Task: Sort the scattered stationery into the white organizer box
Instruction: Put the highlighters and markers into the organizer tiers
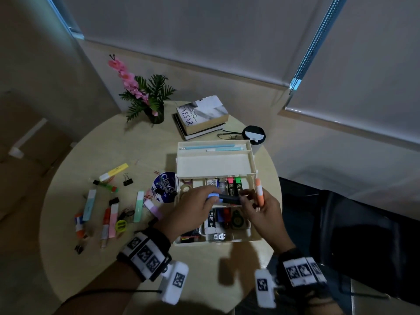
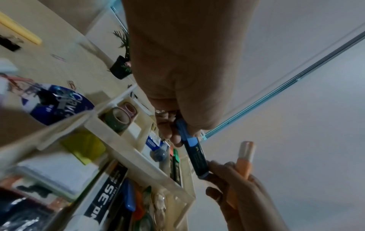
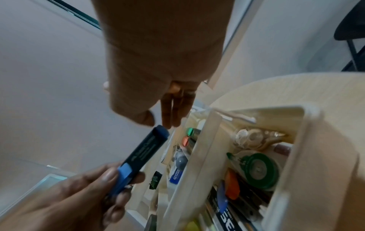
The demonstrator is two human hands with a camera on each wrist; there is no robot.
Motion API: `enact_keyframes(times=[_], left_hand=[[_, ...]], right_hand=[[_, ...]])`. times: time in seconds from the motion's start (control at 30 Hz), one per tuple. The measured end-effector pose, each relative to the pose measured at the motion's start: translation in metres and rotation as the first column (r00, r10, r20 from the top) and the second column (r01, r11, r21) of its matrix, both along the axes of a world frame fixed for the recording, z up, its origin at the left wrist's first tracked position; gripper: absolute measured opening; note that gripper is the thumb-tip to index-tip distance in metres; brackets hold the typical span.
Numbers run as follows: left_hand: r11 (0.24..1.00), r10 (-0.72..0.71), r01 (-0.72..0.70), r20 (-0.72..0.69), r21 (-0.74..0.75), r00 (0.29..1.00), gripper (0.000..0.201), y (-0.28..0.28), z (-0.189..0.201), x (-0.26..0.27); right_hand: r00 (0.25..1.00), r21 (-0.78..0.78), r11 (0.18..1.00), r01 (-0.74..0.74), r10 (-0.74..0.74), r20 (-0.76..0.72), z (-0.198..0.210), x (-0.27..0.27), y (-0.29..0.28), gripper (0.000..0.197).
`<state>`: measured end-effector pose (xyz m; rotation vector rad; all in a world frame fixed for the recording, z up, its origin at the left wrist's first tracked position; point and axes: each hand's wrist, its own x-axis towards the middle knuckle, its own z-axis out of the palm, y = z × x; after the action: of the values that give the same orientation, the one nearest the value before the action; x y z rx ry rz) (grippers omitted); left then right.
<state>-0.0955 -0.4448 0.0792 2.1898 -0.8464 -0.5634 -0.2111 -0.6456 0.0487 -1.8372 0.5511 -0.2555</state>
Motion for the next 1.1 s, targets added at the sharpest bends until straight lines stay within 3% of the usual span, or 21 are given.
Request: enact_keyframes(times=[0.1,0.17,0.23,0.33,0.4,0.5,0.73,0.93,1.03,1.1], left_hand=[[1.0,-0.016,0.016,-0.054,-0.009,0.998,0.021,-0.019,-0.005,0.001],[0.999,0.003,-0.008,-0.124,-0.041,0.992,0.024,-0.031,-0.008,0.001],[0.999,0.028,-0.035,-0.162,-0.038,0.986,0.038,-0.039,-0.01,0.001],[0.999,0.014,-0.009,-0.122,0.037,0.992,0.051,-0.041,-0.011,-0.001],[0.995,-0.028,0.036,-0.084,0.095,0.996,0.049,-0.036,-0.014,-0.002],[0.986,-0.077,0.085,-0.063,0.145,0.995,0.041,-0.025,-0.02,-0.004],[0.98,-0.077,0.09,-0.076,0.178,0.994,0.034,-0.009,-0.022,-0.001],[0.989,-0.047,0.052,-0.039,0.14,0.998,0.03,0.001,-0.021,0.006],[0.992,-0.036,0.04,-0.03,0.121,0.999,0.029,0.009,-0.021,0.008],[0.996,-0.027,0.027,0.003,0.081,1.0,0.028,0.013,-0.02,0.008]], right_hand=[[0.994,0.005,0.995,-0.102,0.102,-0.027,0.003,-0.02,-0.005,0.012],[0.997,-0.004,1.0,-0.019,0.019,-0.069,-0.004,-0.024,-0.013,0.01],[0.992,0.006,0.998,0.066,-0.065,-0.104,-0.011,-0.025,-0.022,0.008],[0.966,-0.022,0.981,0.192,-0.193,-0.173,-0.022,-0.024,-0.033,0.025],[0.941,-0.041,0.962,0.269,-0.272,-0.2,-0.027,-0.023,-0.033,0.041],[0.918,-0.093,0.946,0.311,-0.324,-0.227,-0.027,-0.015,-0.027,0.047],[0.911,-0.161,0.943,0.291,-0.325,-0.254,-0.022,0.017,-0.017,0.04],[0.883,-0.222,0.944,0.243,-0.31,-0.353,-0.029,0.022,-0.026,0.046],[0.905,-0.311,0.932,0.185,-0.285,-0.316,-0.017,0.015,-0.03,0.049],[0.941,-0.377,0.915,0.146,-0.247,-0.233,0.0,0.013,-0.03,0.04]])
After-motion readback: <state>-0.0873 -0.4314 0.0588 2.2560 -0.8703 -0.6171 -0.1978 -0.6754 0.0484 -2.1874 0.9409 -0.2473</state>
